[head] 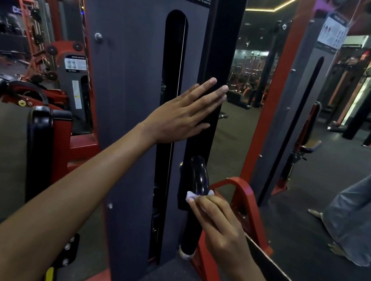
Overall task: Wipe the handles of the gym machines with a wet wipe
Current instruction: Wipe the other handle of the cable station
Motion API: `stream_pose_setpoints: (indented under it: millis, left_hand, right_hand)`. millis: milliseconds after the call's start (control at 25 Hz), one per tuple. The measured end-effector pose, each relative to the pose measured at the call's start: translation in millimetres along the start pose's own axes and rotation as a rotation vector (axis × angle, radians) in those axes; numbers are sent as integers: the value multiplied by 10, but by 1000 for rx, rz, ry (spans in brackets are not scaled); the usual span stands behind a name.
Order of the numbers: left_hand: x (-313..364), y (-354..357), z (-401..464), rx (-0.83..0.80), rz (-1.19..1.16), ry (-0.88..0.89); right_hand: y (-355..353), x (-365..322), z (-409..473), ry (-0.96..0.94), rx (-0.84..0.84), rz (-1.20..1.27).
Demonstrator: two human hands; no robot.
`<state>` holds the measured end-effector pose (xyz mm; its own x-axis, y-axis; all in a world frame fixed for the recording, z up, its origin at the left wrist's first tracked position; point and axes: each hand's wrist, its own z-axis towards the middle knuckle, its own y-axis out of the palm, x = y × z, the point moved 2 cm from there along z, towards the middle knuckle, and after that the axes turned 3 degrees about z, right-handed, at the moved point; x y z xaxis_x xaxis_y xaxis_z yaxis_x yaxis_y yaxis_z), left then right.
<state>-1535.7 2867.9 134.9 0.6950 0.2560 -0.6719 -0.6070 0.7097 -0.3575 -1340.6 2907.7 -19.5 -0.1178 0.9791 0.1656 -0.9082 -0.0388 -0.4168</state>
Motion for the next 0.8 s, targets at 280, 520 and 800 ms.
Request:
stream_pose_setpoints:
  millis: [280, 520, 800]
  left_hand:
    - [4, -22, 6, -2, 5, -4]
    - [-3, 20, -7, 23, 13, 11]
    - [14, 40, -9, 51, 98, 51]
  right_hand:
    - [54, 238, 347, 231, 50, 198]
    - [378, 660, 622, 668, 99, 438]
    - [400, 671, 402, 1010, 256, 646]
